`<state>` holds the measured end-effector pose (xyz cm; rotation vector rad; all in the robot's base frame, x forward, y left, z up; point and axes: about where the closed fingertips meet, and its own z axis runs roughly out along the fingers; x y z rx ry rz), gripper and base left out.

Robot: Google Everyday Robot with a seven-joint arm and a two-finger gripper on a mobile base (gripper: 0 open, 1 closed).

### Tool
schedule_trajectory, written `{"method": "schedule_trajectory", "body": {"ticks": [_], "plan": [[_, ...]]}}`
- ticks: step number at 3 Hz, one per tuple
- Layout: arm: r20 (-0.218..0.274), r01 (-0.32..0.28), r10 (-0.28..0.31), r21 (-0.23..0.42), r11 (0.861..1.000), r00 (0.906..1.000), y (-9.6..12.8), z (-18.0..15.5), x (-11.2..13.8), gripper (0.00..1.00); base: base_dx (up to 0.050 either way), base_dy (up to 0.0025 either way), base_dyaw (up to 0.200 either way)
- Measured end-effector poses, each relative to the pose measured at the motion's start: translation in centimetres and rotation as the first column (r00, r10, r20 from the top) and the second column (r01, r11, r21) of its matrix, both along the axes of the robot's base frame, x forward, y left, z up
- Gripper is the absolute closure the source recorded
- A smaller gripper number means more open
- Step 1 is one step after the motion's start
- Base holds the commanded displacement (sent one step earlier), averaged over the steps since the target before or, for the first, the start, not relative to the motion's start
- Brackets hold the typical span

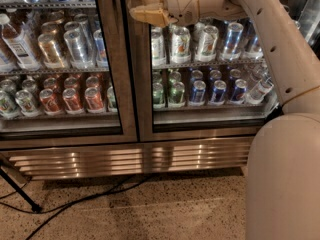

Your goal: Open right fridge door

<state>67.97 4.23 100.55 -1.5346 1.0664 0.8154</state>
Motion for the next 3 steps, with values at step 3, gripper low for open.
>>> {"method": "schedule_trajectory", "body": {"ticks": [3], "plan": [[-0.001, 0.003, -0.003, 0.0, 1.0, 1.0, 0.38, 0.28, 0.73, 1.0, 0.0, 0.0, 0.0]]}}
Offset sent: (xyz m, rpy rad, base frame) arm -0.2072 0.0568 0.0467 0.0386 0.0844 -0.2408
